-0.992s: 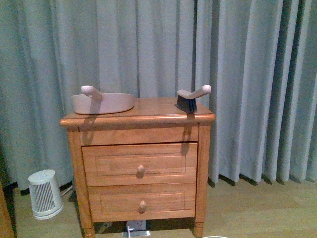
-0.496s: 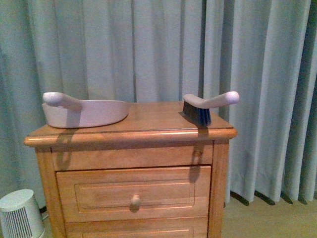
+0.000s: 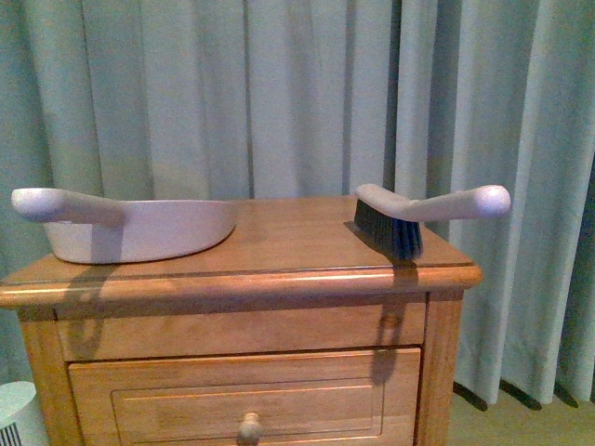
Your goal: Clean up trash
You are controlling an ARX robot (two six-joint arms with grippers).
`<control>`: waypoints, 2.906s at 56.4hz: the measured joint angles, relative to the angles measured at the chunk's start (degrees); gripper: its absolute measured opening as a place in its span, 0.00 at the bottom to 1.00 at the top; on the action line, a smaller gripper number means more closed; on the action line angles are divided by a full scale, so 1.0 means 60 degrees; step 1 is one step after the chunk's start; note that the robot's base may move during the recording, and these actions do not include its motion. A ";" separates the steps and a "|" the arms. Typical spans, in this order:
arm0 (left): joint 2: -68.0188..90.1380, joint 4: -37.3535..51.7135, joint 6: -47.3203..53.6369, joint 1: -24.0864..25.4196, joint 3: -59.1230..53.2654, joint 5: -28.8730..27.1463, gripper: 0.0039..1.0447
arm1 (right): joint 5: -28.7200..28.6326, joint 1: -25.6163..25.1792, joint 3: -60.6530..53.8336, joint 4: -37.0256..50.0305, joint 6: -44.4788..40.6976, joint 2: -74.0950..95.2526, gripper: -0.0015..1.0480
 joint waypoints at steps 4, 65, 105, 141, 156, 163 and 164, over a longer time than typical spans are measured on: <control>0.0000 0.0000 0.0000 0.0000 0.0000 0.0004 0.93 | 0.0000 0.0000 0.0000 0.0000 0.0000 0.0000 0.93; 0.9533 -0.1829 -0.2284 -0.0332 0.7318 0.1169 0.93 | -0.0004 0.0000 0.0000 0.0000 0.0000 0.0000 0.93; 1.5803 -0.2790 -0.1781 -0.1916 1.1504 -0.1271 0.93 | 0.0000 0.0000 0.0000 0.0000 0.0000 0.0000 0.93; 1.7034 -0.1730 -0.0714 -0.1836 1.0998 -0.1519 0.93 | -0.0004 0.0000 0.0000 0.0000 0.0000 0.0000 0.93; 1.7486 -0.1599 -0.0495 -0.2033 1.1001 -0.1668 0.93 | 0.0000 0.0000 0.0000 0.0000 0.0000 0.0000 0.93; 1.7628 -0.1588 -0.0346 -0.2095 1.1027 -0.1756 0.93 | 0.0000 0.0000 0.0000 0.0000 0.0000 0.0000 0.93; 1.7635 -0.1588 -0.0328 -0.2098 1.1034 -0.1767 0.93 | 0.0000 0.0000 0.0000 0.0000 0.0000 0.0000 0.93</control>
